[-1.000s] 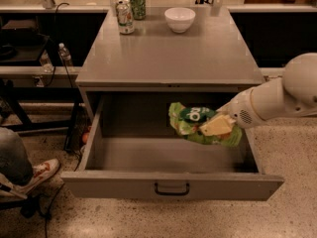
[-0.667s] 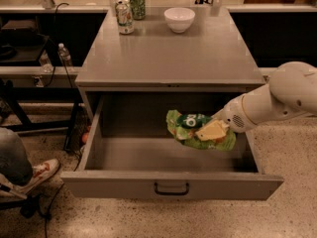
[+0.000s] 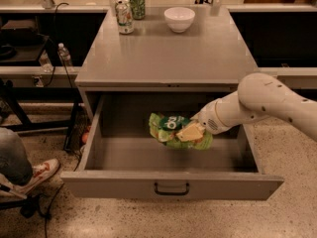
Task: Place green rice chip bag into top drawer
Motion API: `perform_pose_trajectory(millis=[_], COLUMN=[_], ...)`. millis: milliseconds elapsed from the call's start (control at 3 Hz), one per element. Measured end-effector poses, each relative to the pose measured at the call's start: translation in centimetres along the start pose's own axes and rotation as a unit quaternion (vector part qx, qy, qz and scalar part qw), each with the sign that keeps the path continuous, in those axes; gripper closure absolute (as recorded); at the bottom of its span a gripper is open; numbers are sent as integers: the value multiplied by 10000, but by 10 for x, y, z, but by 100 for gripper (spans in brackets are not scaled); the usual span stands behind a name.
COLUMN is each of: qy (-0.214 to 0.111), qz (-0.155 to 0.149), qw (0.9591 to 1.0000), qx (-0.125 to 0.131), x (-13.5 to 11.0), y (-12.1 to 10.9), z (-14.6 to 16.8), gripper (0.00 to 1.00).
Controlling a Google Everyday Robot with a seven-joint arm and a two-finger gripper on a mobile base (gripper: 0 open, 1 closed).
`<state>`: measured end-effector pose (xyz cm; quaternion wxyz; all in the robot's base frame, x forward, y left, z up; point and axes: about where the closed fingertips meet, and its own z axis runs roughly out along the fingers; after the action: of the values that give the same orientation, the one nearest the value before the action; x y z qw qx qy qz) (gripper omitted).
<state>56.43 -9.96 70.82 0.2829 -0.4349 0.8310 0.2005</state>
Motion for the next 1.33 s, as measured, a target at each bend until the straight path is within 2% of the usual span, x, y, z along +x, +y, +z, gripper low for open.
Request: perform_pose_trajectory(millis=[333,1333], qy=[-116,-328], qz=[-178,-370], qw=[9998,9973], qx=[-1,542], x=[-15,-40], y=[1,-6], z=[25,66], gripper=[84,14])
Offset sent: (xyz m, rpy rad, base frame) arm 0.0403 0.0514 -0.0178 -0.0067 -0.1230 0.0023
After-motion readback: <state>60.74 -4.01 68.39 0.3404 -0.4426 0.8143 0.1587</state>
